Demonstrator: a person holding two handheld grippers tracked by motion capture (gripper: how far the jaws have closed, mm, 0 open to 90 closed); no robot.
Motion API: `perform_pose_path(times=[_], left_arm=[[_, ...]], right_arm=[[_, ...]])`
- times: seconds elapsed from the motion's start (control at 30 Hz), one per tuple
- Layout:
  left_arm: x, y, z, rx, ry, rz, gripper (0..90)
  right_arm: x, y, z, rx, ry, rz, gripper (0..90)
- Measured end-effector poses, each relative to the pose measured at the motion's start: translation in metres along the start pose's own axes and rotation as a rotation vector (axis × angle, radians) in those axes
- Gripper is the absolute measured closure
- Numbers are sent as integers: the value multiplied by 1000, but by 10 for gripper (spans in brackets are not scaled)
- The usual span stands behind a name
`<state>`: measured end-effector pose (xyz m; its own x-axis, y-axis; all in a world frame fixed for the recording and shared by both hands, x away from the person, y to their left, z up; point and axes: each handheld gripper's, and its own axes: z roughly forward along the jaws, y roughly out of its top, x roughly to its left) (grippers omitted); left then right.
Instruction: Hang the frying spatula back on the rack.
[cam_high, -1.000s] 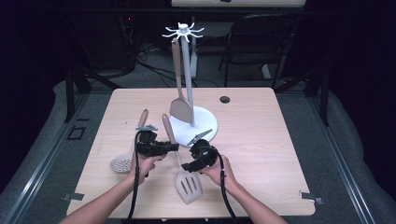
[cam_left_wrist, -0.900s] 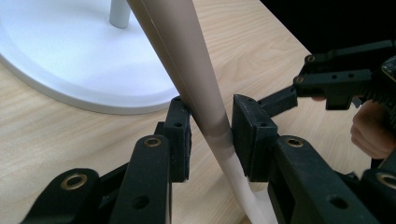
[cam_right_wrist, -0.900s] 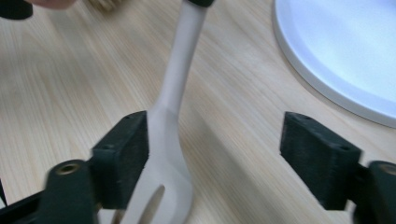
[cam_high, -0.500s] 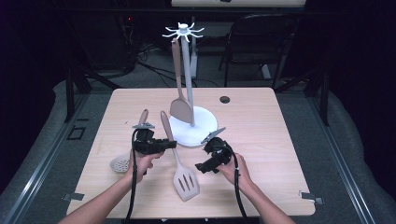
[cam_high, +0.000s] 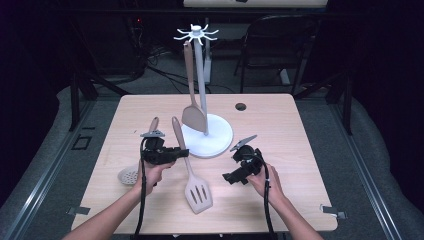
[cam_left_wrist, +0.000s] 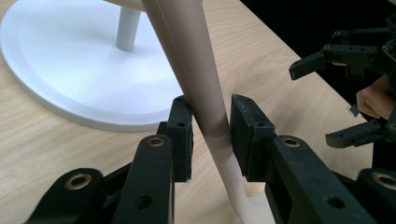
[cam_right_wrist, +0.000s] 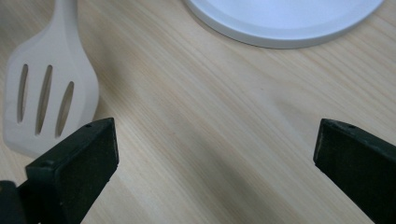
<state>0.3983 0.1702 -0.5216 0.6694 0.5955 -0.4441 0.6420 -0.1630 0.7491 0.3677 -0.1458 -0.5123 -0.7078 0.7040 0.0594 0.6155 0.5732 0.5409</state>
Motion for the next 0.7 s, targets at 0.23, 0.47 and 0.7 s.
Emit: perform_pose_path(times=[0.23, 0.47, 0.7], left_arm=[[-6, 4, -1, -23, -21, 19, 716], [-11, 8, -1, -47, -50, 15, 736], [-13, 11, -5, -73, -108, -24, 763]], right_arm=[[-9, -6, -5, -24, -27, 16, 0], [-10, -5, 0, -3, -24, 24, 0], [-10, -5, 2, 10, -2, 21, 0]])
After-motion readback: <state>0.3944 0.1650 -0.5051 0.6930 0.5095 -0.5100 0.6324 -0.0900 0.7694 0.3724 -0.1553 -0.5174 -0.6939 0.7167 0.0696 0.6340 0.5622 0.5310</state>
